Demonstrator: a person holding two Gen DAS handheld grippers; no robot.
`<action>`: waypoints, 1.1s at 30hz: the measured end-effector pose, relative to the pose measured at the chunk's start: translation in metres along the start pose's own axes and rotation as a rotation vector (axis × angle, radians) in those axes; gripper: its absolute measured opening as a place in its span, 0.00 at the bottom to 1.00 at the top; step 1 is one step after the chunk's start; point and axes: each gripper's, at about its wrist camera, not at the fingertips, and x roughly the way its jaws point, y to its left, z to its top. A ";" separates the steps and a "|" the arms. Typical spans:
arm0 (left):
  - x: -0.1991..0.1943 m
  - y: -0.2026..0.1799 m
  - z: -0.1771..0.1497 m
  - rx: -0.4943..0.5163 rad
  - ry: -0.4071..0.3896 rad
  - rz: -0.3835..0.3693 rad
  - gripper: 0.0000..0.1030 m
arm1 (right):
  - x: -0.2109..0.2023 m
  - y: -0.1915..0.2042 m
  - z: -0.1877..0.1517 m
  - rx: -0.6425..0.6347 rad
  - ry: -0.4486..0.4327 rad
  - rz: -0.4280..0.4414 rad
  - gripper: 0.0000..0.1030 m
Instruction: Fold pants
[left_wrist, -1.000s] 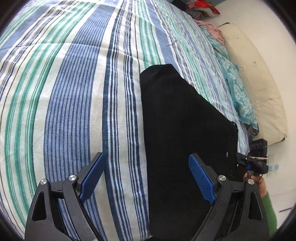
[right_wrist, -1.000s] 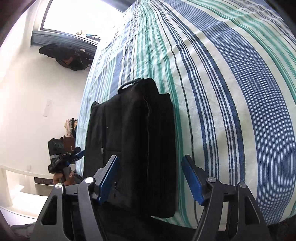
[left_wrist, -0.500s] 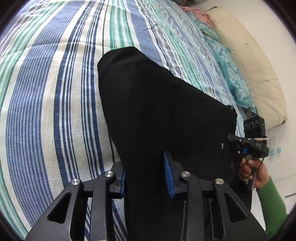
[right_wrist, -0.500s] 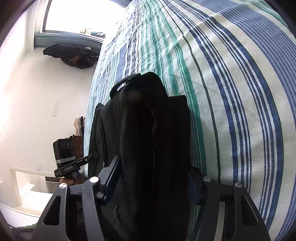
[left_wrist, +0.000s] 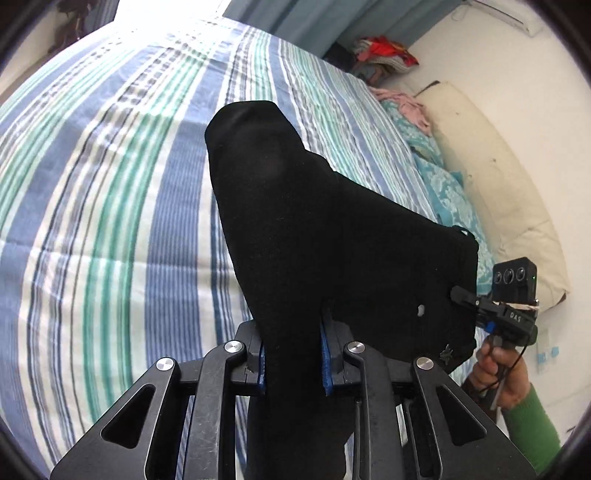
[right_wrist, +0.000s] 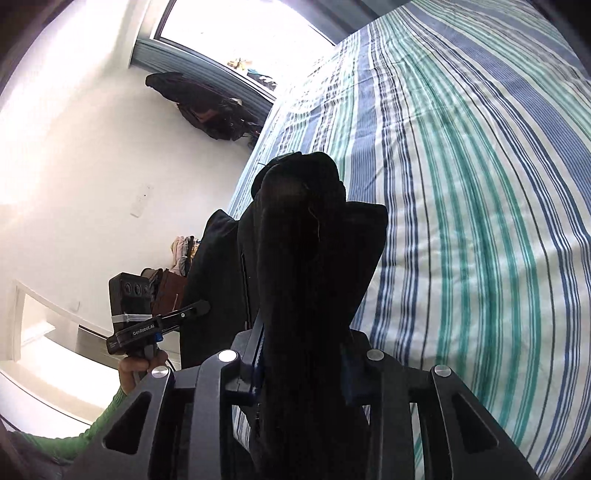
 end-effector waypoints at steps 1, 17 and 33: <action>0.006 0.004 0.010 0.010 -0.014 0.039 0.22 | 0.014 0.000 0.013 0.001 -0.004 -0.003 0.32; -0.019 0.036 -0.104 0.176 -0.210 0.686 0.98 | -0.056 -0.023 -0.047 -0.171 -0.223 -0.800 1.00; -0.067 -0.054 -0.139 0.253 -0.253 0.686 0.98 | -0.058 0.079 -0.147 -0.301 -0.307 -0.848 1.00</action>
